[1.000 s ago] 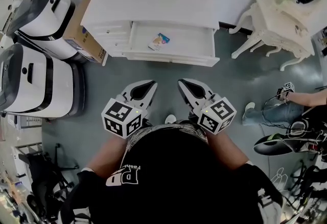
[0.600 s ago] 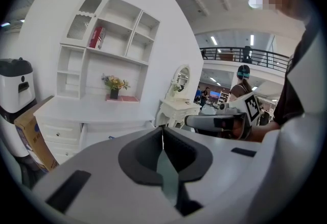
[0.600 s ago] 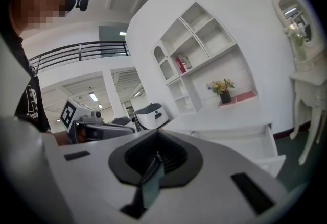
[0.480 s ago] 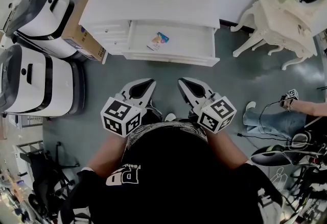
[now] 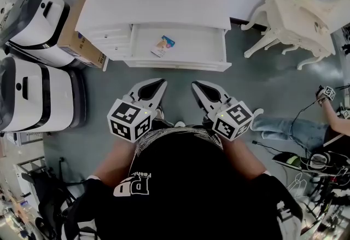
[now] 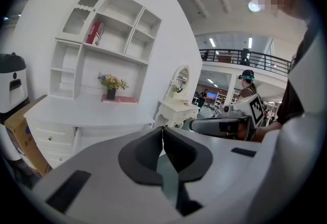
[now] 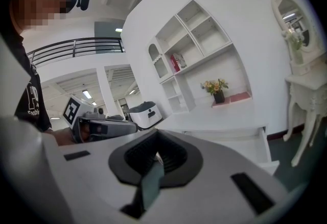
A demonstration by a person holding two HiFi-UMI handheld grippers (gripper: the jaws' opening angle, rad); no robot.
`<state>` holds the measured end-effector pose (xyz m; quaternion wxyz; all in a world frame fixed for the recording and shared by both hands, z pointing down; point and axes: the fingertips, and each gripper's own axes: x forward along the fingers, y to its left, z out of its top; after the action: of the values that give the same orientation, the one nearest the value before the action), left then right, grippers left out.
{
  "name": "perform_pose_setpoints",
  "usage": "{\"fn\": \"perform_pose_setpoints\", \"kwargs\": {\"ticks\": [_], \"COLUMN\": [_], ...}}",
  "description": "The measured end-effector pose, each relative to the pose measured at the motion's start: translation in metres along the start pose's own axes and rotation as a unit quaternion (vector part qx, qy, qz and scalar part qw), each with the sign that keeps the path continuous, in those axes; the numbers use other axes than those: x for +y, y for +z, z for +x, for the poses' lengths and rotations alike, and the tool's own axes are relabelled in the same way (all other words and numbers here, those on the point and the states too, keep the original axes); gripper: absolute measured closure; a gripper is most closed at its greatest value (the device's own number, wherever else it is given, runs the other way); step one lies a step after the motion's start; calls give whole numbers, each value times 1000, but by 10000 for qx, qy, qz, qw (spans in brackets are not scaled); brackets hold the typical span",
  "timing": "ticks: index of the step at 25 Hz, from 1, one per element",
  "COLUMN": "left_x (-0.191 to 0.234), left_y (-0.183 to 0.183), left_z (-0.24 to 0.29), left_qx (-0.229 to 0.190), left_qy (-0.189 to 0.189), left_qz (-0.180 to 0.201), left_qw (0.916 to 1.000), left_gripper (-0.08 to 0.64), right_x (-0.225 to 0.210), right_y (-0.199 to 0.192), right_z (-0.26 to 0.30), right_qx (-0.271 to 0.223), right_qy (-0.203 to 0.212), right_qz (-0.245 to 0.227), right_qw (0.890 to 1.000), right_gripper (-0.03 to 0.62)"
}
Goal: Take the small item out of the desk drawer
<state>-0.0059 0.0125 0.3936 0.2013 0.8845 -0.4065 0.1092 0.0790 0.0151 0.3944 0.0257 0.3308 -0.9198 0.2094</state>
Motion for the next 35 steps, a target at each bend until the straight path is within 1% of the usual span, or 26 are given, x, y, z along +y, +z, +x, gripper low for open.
{"fn": "perform_pose_setpoints", "kwargs": {"ticks": [7, 12, 18, 25, 29, 35], "left_x": [32, 66, 112, 160, 183, 217], "left_y": [11, 27, 33, 39, 44, 58], "left_z": [19, 31, 49, 70, 79, 89], "left_qx": [68, 116, 395, 563, 644, 661], "left_qy": [-63, 4, 152, 48, -60, -218], "left_qz": [7, 77, 222, 213, 281, 435], "left_qw": [10000, 9999, 9989, 9982, 9975, 9966], "left_gripper": [543, 543, 543, 543, 543, 543], "right_x": [-19, -32, -52, -73, -83, -95], "right_y": [9, 21, 27, 26, 28, 38], "right_z": [30, 59, 99, 141, 164, 197], "right_qx": [51, 112, 304, 579, 711, 722], "right_qy": [-105, -175, -302, -484, -635, -886], "right_qz": [29, 47, 100, 92, 24, -6], "right_qw": [9999, 9998, 9990, 9971, 9954, 9934], "right_gripper": [583, 583, 583, 583, 583, 583]}}
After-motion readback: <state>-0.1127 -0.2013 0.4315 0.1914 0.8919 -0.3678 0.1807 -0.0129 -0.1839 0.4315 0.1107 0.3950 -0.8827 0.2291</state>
